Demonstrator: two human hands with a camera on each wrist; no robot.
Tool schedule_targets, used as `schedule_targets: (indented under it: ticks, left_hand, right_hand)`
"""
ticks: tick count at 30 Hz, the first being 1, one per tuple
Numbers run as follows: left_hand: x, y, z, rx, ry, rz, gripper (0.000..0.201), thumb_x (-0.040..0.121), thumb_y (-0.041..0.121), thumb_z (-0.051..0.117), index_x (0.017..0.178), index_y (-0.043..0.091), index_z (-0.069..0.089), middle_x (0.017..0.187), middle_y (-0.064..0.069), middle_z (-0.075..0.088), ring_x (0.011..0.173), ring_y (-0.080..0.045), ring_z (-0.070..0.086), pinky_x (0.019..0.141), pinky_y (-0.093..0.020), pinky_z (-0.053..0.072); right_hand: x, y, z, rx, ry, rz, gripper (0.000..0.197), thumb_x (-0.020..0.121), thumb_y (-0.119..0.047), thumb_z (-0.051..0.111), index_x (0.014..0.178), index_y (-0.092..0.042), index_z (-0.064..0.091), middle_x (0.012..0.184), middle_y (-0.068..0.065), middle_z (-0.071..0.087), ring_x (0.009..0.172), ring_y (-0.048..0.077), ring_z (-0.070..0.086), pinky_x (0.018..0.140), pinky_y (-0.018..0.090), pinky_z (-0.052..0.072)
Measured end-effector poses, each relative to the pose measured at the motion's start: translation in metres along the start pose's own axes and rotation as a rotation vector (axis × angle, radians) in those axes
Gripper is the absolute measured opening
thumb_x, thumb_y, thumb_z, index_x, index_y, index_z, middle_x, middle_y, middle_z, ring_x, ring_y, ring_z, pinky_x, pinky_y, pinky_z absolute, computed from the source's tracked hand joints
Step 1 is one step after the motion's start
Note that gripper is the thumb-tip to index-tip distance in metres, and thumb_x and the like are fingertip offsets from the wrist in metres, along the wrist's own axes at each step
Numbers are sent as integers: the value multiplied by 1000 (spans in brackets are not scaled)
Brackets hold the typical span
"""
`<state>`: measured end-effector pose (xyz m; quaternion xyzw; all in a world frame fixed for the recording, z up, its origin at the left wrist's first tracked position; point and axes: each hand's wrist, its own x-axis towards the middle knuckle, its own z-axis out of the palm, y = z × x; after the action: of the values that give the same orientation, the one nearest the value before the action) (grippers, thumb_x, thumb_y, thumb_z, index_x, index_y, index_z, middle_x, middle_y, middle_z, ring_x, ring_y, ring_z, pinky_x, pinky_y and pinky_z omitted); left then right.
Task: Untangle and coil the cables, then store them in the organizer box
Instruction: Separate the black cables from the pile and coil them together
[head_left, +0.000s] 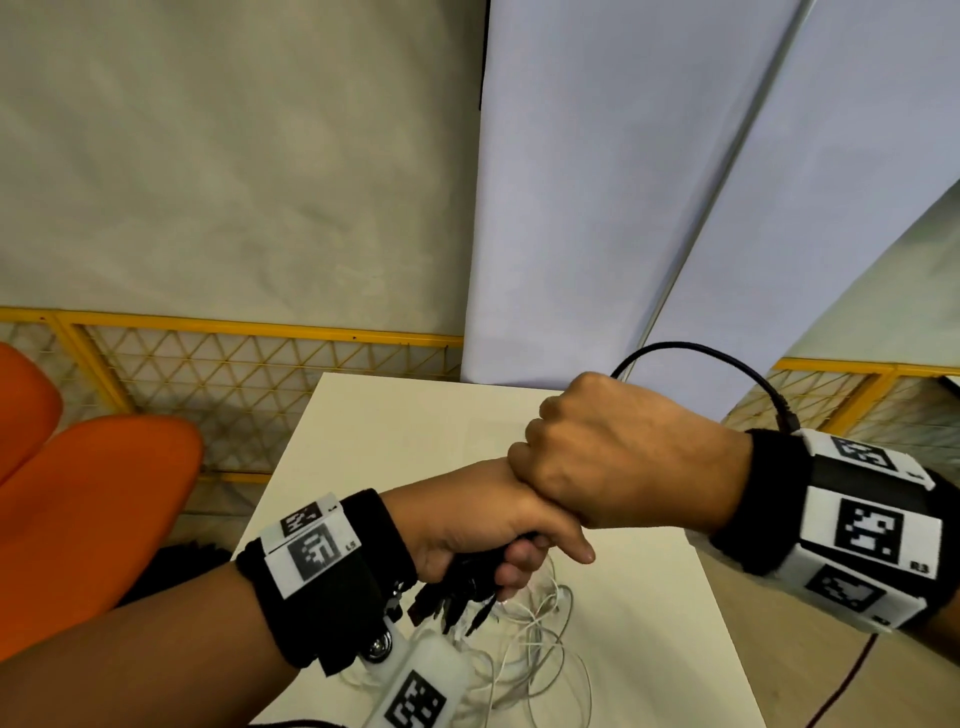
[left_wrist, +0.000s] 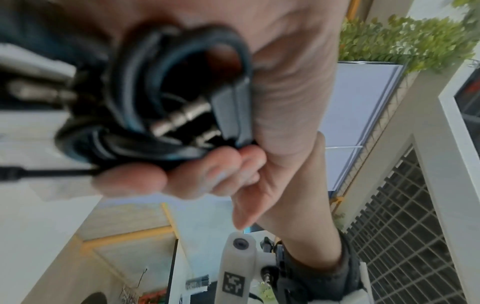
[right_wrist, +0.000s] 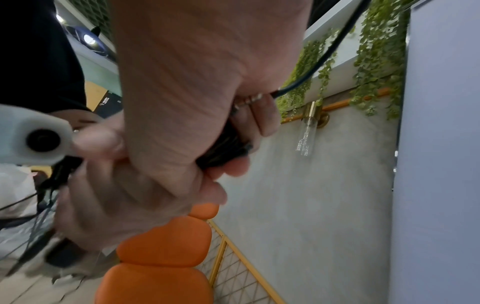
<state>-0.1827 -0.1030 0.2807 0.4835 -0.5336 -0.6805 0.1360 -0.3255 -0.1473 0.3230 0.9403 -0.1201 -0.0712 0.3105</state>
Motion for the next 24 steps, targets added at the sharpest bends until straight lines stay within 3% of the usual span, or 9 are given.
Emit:
schedule_targets:
  ticks: [3,7,9,12,15,18,21,22,24]
  left_hand:
    - [-1,-3,-2,57,128,38,40,82,6,71,58,15,42,45,-3,35,38,-17,32,45,-26,30]
    - [3,-10,-1,118,239,79,34,80,8,72,59,11,45,47,-7,42,40,-20,38,47,-25,35]
    - [4,-10,-1,128,210,81,34,80,10,74,58,10,48,47,-8,47,42,-22,43,55,-30,42]
    - [4,-4,-2,115,107,88,24,81,10,76,68,2,58,51,-8,54,47,-23,53,64,-35,48]
    - [4,2,2,64,107,102,19,84,6,73,74,3,57,49,-5,47,43,-19,47,59,-34,49]
    - [6,3,0,0,238,70,33,86,9,69,63,11,45,47,-1,33,38,-16,33,46,-25,36]
    - [6,-2,-9,-66,349,98,38,85,12,70,59,14,42,45,-1,30,38,-17,29,47,-26,29]
    - [6,-3,-12,-94,374,109,39,85,14,71,58,15,42,45,0,30,39,-17,28,47,-27,28]
    - [6,-7,-18,-151,409,129,42,86,20,71,57,16,41,47,0,29,40,-17,27,47,-27,27]
  right_hand:
    - [-6,6,-1,59,16,98,23,68,-20,73,65,-19,50,47,-2,49,39,26,37,46,27,18]
    - [-10,12,-5,72,-1,171,37,56,-21,80,58,-18,44,40,-1,45,41,25,20,46,25,19]
    - [-9,10,-6,58,-3,172,43,52,-21,79,56,-18,36,38,-1,42,42,25,18,47,25,16]
    - [-7,2,-9,71,-22,142,39,50,-24,78,50,-20,39,37,-2,42,43,23,16,47,25,15]
    - [-5,-1,-11,118,-41,122,34,58,-32,79,49,-20,48,37,-3,44,42,22,17,46,24,17]
    - [-8,6,-8,206,-10,215,30,64,-28,78,69,-17,51,40,-2,39,41,23,18,42,25,19]
    - [-14,15,-8,384,13,391,39,82,-43,66,108,-24,45,53,-2,39,49,20,35,48,29,29]
    - [-17,18,-10,502,11,439,40,86,-48,62,114,-28,41,58,-5,43,54,15,40,52,27,30]
    - [-23,19,-12,780,94,513,27,92,-48,59,109,-30,49,57,-9,46,55,9,46,53,19,30]
